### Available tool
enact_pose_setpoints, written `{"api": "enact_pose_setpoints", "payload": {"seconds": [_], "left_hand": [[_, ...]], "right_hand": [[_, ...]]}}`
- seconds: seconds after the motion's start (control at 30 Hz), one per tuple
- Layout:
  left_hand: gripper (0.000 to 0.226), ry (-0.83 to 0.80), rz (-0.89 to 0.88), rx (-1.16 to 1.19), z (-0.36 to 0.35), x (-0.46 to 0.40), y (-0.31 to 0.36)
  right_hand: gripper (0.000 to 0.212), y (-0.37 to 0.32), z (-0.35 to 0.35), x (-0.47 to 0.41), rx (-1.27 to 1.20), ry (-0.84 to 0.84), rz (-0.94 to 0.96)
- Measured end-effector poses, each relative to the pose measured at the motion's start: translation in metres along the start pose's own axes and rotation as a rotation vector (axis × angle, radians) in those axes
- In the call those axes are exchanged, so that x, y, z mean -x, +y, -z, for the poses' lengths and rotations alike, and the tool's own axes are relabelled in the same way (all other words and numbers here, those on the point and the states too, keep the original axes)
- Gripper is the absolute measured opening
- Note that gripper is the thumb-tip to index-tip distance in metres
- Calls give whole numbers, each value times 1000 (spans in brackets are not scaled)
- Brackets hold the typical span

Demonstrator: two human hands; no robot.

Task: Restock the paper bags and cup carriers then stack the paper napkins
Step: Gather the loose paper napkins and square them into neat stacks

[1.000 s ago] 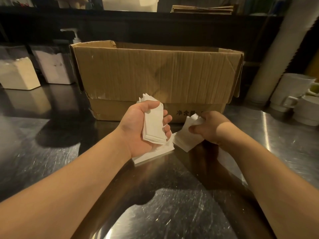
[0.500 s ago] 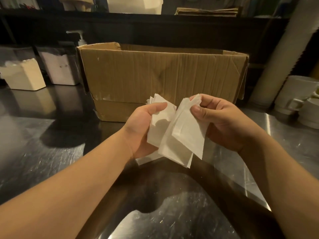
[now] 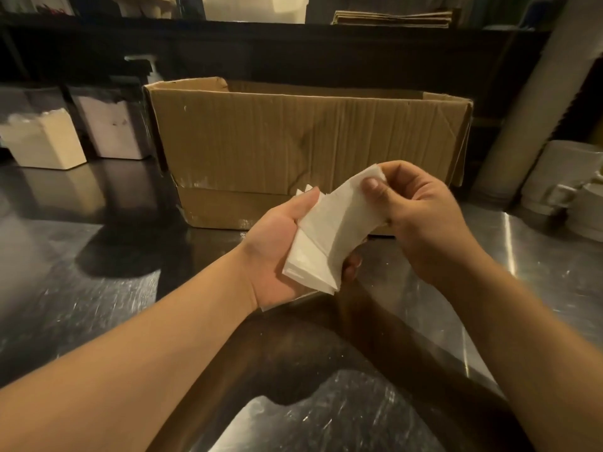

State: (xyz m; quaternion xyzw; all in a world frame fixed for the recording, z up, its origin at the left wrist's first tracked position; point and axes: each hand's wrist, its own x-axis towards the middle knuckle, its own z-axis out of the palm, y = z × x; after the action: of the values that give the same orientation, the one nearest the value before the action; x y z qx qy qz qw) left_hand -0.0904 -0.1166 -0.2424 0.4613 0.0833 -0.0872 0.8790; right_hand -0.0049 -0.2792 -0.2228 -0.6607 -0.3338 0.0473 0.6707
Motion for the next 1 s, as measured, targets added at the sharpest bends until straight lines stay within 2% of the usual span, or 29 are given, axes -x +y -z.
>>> {"api": "enact_pose_setpoints", "payload": {"seconds": [0.1, 0.13, 0.2, 0.27, 0.33, 0.47, 0.53, 0.6, 0.67, 0.8, 0.9, 1.0], "left_hand": [[50, 14, -15, 30, 3, -1, 0], [52, 7, -9, 14, 3, 0, 1], [52, 4, -1, -57, 2, 0, 3], [51, 21, -24, -122, -1, 1, 4], [54, -48, -1, -109, -3, 3, 4], [48, -99, 18, -80, 1, 4, 0], [49, -99, 15, -84, 2, 6, 3], [49, -45, 15, -61, 6, 5, 8], [51, -12, -14, -6, 9, 6, 15], [43, -8, -120, 70, 13, 8, 26], [43, -28, -160, 91, 16, 9, 31], [42, -31, -167, 95, 18, 10, 31]], "right_hand": [[19, -14, 15, -1, -271, -273, -116], [22, -17, 17, 0, -266, -341, -126], [24, -17, 14, 3, -96, -381, -99], [18, -10, 6, 4, 113, -330, -60], [9, -3, -4, 5, 208, -241, -39], [14, 10, -14, 6, 277, -104, 17], [20, 12, -16, 6, 235, -22, 47], [20, 15, -14, 3, 202, 94, 27], [17, 21, -13, 0, 284, 128, -55], [19, 33, -23, -2, 688, -78, -189], [39, 36, -36, -1, 875, -289, -231], [41, 30, -41, 2, 1044, -484, -230]]}}
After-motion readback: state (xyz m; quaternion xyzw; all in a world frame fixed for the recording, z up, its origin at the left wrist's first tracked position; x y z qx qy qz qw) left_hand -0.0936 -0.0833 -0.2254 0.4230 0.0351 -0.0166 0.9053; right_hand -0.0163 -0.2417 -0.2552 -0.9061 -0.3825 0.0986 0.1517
